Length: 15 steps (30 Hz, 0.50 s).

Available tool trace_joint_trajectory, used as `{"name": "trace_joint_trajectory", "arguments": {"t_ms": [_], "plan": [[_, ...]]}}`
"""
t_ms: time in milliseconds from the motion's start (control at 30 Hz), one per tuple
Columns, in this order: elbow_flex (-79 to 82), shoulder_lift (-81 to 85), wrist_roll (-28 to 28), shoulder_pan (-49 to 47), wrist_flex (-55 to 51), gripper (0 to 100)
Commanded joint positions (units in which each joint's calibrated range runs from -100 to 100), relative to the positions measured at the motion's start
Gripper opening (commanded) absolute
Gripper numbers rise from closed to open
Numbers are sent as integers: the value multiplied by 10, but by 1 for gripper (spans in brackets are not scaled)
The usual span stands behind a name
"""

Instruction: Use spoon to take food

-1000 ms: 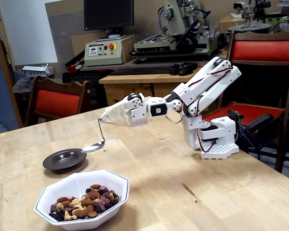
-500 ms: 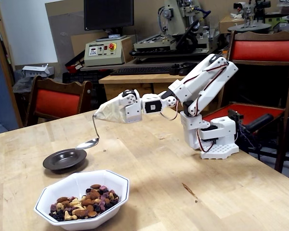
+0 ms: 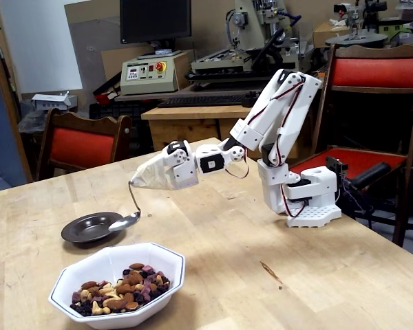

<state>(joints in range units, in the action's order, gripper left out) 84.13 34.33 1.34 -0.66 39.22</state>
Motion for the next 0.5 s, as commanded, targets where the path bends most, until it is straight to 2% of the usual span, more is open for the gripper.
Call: {"name": "trace_joint_trajectory", "arguments": {"t_ms": [0, 233, 467], "plan": [[-22, 2, -19, -7, 57, 4], [-13, 1, -19, -66, 153, 4], [-13, 1, -19, -107, 190, 4]]}}
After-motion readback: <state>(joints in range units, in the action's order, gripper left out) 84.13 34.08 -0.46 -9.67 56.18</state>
